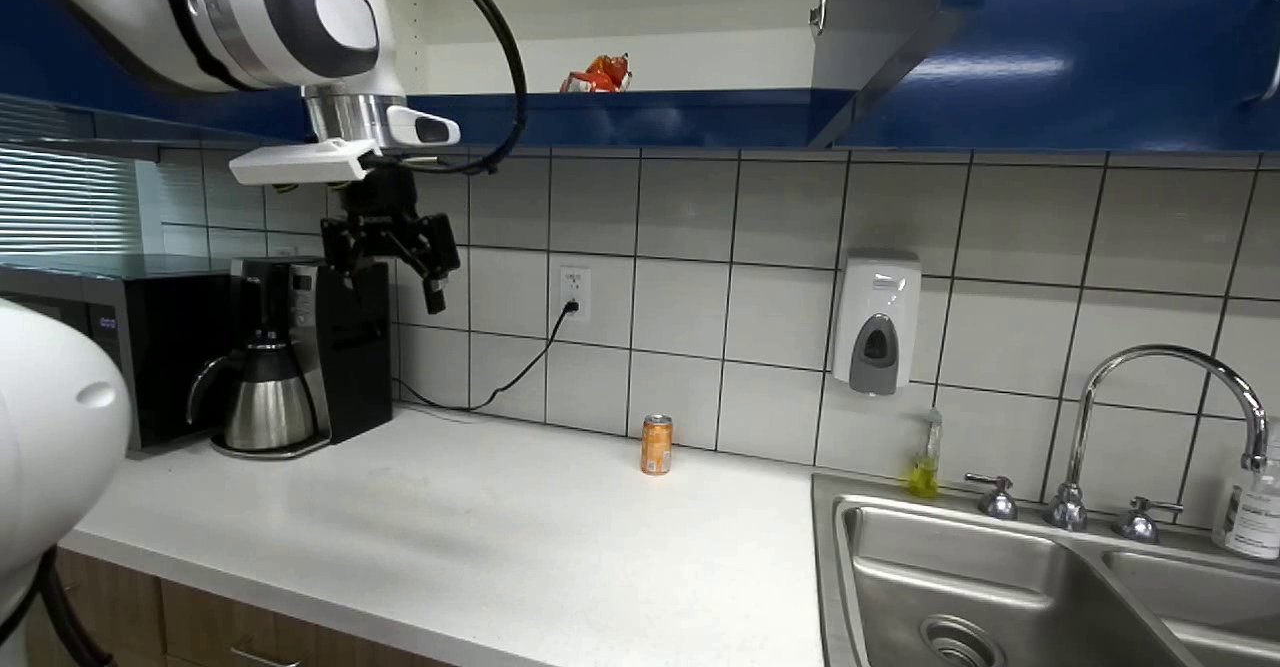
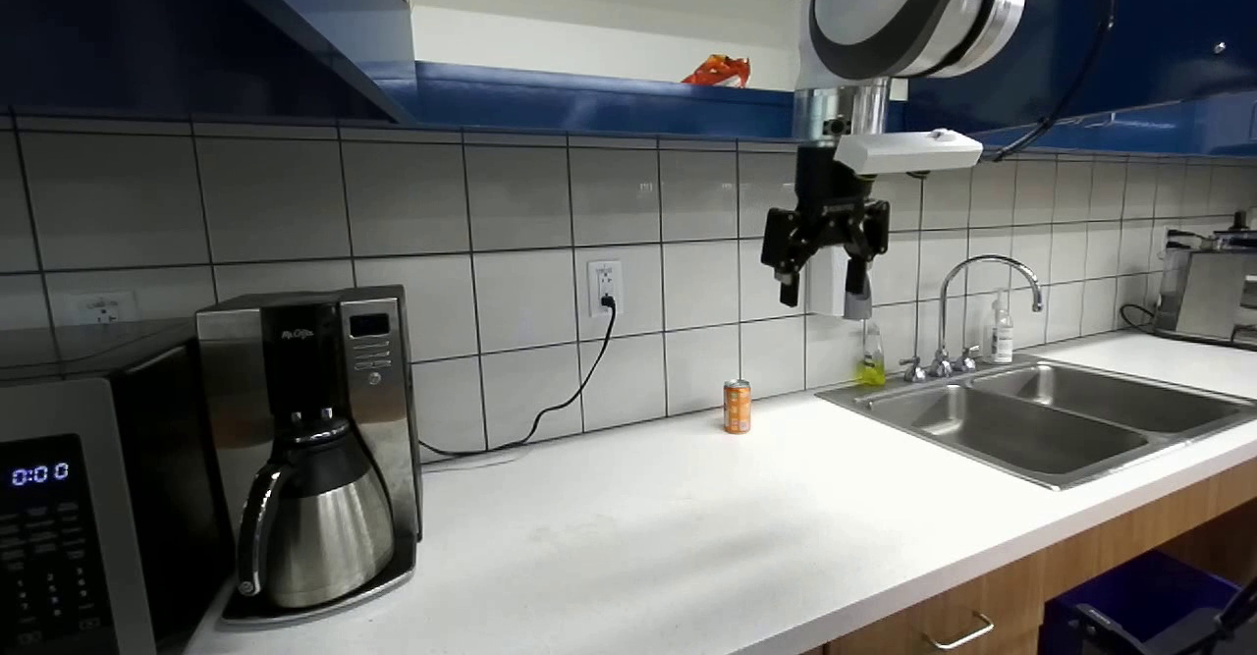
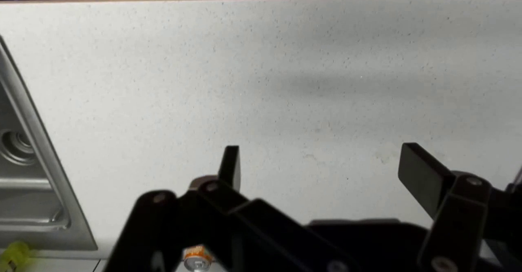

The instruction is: Put the orange sachet in the top cabinet

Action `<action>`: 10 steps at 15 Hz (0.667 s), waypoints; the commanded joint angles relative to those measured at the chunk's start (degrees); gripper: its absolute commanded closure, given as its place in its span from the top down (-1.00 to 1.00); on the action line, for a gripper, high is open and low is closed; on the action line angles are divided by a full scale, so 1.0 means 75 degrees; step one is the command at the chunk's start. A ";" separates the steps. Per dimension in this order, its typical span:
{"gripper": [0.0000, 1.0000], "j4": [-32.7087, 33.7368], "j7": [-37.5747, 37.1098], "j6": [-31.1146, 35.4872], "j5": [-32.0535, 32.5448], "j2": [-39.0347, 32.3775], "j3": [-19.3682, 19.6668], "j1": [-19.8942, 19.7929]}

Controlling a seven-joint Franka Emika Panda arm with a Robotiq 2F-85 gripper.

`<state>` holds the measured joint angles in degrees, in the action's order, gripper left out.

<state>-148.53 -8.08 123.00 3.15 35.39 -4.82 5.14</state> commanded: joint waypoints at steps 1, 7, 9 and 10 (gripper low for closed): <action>1.00 -0.0369 0.0253 -0.0295 -0.0491 0.0183 0.0131 0.0058; 1.00 -0.0311 0.0085 -0.0193 -0.0388 -0.0023 0.0021 -0.0081; 1.00 -0.0312 0.0085 -0.0194 -0.0390 -0.0023 0.0022 -0.0080; 1.00 -0.0312 0.0085 -0.0195 -0.0391 -0.0023 0.0022 -0.0080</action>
<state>-150.98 -7.80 121.69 0.65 35.19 -4.03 5.21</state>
